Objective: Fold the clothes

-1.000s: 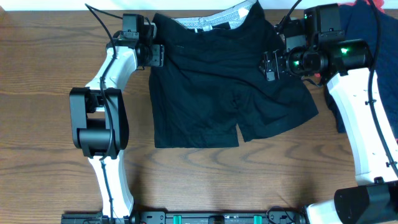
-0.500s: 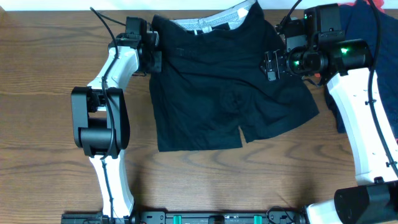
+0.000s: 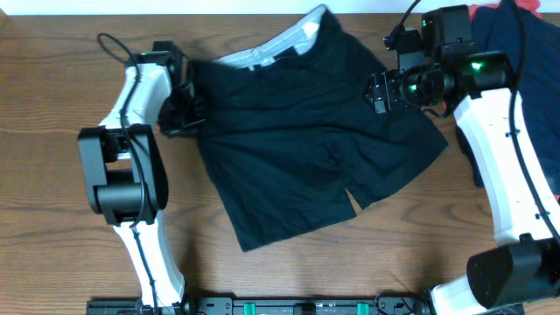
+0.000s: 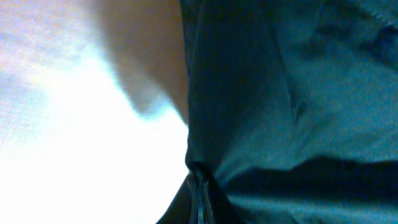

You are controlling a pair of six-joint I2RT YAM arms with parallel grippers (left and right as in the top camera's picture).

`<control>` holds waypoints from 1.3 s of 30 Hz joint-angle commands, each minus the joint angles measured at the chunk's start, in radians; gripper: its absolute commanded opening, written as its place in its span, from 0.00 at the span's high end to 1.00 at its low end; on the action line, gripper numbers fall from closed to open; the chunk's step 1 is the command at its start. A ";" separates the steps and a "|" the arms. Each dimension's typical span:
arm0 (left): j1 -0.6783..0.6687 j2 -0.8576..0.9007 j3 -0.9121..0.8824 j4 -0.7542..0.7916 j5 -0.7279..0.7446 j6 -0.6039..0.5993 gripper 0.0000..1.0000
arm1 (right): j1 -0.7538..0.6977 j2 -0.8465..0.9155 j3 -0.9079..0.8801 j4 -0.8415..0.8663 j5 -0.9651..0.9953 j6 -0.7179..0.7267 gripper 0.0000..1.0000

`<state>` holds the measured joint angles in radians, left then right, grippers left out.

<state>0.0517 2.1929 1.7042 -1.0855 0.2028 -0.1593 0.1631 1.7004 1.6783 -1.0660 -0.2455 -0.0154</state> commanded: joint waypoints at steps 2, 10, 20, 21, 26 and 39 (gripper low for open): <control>0.066 -0.029 0.015 -0.131 -0.017 -0.045 0.94 | 0.008 0.055 0.001 0.000 0.006 0.011 0.24; 0.140 -0.029 0.015 -0.296 -0.100 -0.003 0.94 | 0.008 0.128 0.001 0.016 -0.015 0.023 0.20; 0.143 -0.159 0.015 -0.323 -0.100 0.024 0.44 | 0.067 0.220 0.001 0.015 -0.176 0.023 0.16; 0.143 -0.192 0.015 -0.323 -0.100 0.024 0.41 | 0.081 0.226 0.001 0.018 -0.177 0.022 0.16; 0.142 -0.365 0.015 -0.290 -0.100 0.040 0.28 | 0.168 0.244 -0.005 0.023 -0.181 0.022 0.20; 0.142 -0.493 0.015 -0.177 -0.099 0.039 0.28 | 0.327 0.393 -0.057 0.027 -0.169 -0.036 0.99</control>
<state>0.1936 1.6894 1.7081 -1.2617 0.1184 -0.1303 0.4740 2.0666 1.6321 -1.0378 -0.4129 -0.0093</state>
